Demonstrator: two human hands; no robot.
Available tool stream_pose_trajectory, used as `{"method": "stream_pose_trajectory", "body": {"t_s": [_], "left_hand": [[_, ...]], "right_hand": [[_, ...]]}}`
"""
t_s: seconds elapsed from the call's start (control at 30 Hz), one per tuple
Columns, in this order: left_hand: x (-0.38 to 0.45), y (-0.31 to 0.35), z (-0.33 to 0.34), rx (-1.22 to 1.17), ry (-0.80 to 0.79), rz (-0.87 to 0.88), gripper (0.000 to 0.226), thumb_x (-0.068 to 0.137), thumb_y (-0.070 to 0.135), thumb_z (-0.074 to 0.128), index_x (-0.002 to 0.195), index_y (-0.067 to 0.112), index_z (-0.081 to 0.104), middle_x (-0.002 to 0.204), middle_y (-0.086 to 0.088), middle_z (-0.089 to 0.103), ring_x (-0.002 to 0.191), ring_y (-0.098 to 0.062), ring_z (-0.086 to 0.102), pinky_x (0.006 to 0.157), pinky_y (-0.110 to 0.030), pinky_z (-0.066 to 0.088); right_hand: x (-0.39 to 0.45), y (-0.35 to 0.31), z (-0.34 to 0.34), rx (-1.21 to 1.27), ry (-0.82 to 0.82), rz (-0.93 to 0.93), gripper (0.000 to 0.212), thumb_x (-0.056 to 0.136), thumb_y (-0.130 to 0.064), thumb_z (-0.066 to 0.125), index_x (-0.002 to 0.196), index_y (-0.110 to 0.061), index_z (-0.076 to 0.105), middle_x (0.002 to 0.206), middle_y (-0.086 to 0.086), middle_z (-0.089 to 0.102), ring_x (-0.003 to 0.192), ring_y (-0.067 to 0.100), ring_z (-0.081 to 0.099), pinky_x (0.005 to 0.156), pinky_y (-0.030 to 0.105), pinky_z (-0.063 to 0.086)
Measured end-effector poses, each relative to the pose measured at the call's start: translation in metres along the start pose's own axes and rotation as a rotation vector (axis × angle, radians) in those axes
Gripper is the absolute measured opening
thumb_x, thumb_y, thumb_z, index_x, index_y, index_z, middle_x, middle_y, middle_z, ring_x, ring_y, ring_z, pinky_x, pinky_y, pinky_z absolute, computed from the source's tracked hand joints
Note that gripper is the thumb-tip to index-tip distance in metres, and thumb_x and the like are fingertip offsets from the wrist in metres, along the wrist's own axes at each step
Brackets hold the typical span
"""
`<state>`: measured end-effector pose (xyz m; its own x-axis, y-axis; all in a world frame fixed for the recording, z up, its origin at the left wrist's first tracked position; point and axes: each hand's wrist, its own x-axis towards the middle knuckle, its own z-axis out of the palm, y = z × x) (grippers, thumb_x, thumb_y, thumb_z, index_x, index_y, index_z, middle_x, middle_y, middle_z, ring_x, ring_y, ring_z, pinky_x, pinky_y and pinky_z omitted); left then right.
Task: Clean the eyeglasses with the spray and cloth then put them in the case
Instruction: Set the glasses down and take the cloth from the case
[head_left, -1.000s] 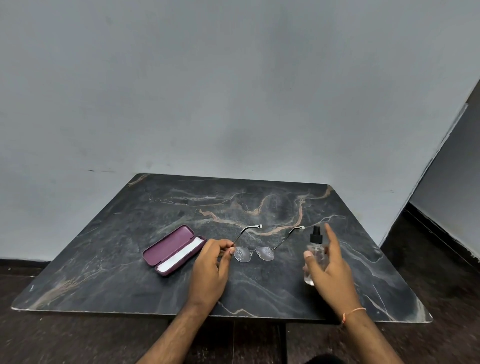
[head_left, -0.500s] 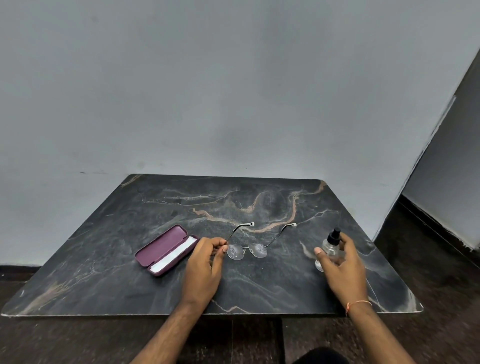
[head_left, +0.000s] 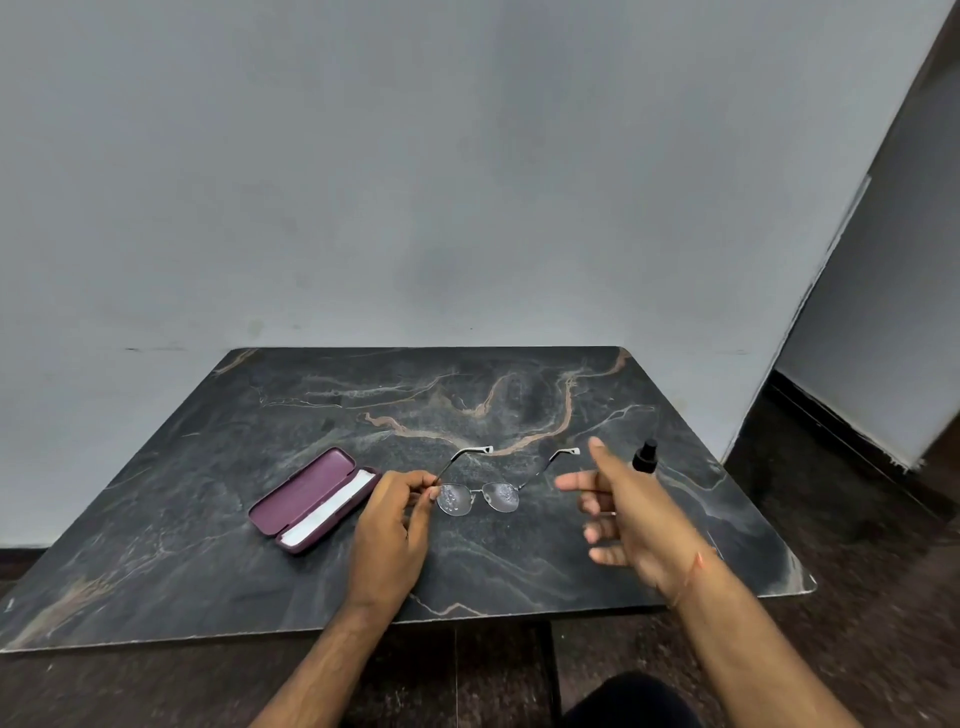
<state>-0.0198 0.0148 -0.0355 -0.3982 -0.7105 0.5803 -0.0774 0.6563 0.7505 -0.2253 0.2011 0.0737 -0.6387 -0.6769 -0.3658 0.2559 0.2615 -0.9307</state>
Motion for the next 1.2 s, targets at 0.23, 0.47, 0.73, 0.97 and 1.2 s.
{"method": "stream_pose_trajectory", "body": {"t_s": [0.23,0.47,0.73,0.97,1.2], "left_hand": [[-0.003,0.005,-0.001,0.021,-0.032,0.026,0.026,0.109,0.014,0.066,0.117,0.038,0.065,0.112,0.021,0.062,0.104,-0.013,0.068,0.082,-0.024,0.056],[-0.001,0.005,-0.001,0.153,-0.088,0.148,0.022,0.109,0.021,0.065,0.12,0.039,0.071,0.122,0.016,0.054,0.117,-0.014,0.06,0.099,-0.027,0.053],[0.002,0.004,0.002,0.241,-0.083,0.036,0.03,0.103,0.008,0.072,0.109,0.037,0.072,0.12,0.019,0.05,0.118,-0.003,0.049,0.097,-0.037,0.054],[0.008,0.002,0.007,0.36,-0.112,-0.039,0.03,0.099,0.002,0.071,0.102,0.031,0.073,0.112,0.019,0.063,0.107,-0.016,0.055,0.095,-0.049,0.054],[0.009,-0.001,0.011,0.441,-0.144,-0.107,0.026,0.104,0.014,0.068,0.1,0.04,0.072,0.116,0.022,0.063,0.112,-0.012,0.054,0.095,-0.046,0.044]], "right_hand": [[0.021,-0.006,0.0,0.115,-0.131,0.2,0.031,0.091,-0.047,0.077,0.094,-0.017,0.085,0.051,-0.01,0.039,0.035,0.003,0.038,0.034,0.018,0.042],[0.021,0.019,-0.012,-0.032,-0.101,0.046,0.027,0.093,-0.043,0.078,0.102,-0.019,0.087,0.056,-0.011,0.037,0.041,0.004,0.032,0.041,0.019,0.034],[0.022,0.055,-0.024,-0.104,-0.116,-0.044,0.017,0.092,-0.034,0.082,0.105,-0.023,0.087,0.056,-0.007,0.046,0.04,0.008,0.038,0.04,0.018,0.034],[0.028,0.071,-0.024,-0.185,-0.112,-0.067,0.011,0.088,-0.029,0.088,0.092,-0.019,0.087,0.063,0.002,0.065,0.04,0.013,0.052,0.035,0.02,0.039],[0.032,0.077,-0.023,-0.285,-0.116,-0.096,0.014,0.09,-0.022,0.086,0.089,-0.009,0.082,0.065,0.004,0.072,0.04,0.014,0.057,0.035,0.02,0.04]]}}
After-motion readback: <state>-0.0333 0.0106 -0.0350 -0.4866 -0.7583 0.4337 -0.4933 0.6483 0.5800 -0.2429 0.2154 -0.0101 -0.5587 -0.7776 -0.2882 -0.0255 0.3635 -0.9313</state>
